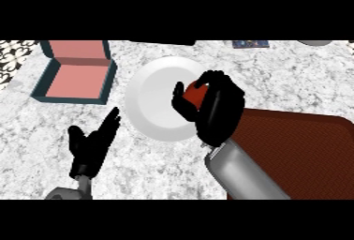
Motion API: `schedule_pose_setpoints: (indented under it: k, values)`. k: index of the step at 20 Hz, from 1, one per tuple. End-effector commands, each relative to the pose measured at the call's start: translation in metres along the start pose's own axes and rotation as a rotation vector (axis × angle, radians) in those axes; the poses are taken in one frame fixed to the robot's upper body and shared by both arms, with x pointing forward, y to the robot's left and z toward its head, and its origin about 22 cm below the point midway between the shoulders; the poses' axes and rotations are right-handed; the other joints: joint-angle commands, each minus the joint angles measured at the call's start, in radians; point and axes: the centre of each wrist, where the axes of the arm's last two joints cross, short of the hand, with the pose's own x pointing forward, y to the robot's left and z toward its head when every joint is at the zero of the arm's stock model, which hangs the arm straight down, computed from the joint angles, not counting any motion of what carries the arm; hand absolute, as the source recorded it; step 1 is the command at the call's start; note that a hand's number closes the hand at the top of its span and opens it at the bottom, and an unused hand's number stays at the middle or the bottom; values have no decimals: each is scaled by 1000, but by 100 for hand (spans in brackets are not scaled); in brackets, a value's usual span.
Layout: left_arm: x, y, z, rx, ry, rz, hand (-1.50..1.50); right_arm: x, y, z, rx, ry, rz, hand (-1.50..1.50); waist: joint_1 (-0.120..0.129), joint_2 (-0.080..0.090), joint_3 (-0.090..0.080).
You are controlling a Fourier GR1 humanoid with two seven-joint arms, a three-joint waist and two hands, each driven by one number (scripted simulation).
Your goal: Pick the bell pepper from the tray and place it in the plate
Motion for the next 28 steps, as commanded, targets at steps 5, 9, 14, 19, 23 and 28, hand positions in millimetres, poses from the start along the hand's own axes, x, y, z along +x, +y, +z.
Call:
schedule_pose_setpoints:
  k: [5, 9, 14, 19, 23, 28]
  values:
    - [-13, -1, 4, -27, 46, 16, 0, 11, 22, -27, -98, 222, -66, 150, 2, 9, -4]
    - [-21, 10, 5, 45, 50, 8, 0, -12, 41, -35, -112, 239, -66, 150, -10, 13, -3]
    - [-2, 1, -1, -19, 18, 13, 0, -44, 64, -29, 180, 467, 154, -150, 18, 23, -2]
    - [-1, -3, -12, -7, 28, 12, 0, -41, 75, -42, 194, 451, -11, -150, 11, 29, -1]
    - [-3, -10, -4, -15, 34, 10, 0, -47, 80, -28, 124, 372, -142, -150, 13, 24, 0]
    - [-12, -10, -8, 12, 38, 6, 0, -41, 74, -30, -23, 374, -340, -150, -17, 22, -1]
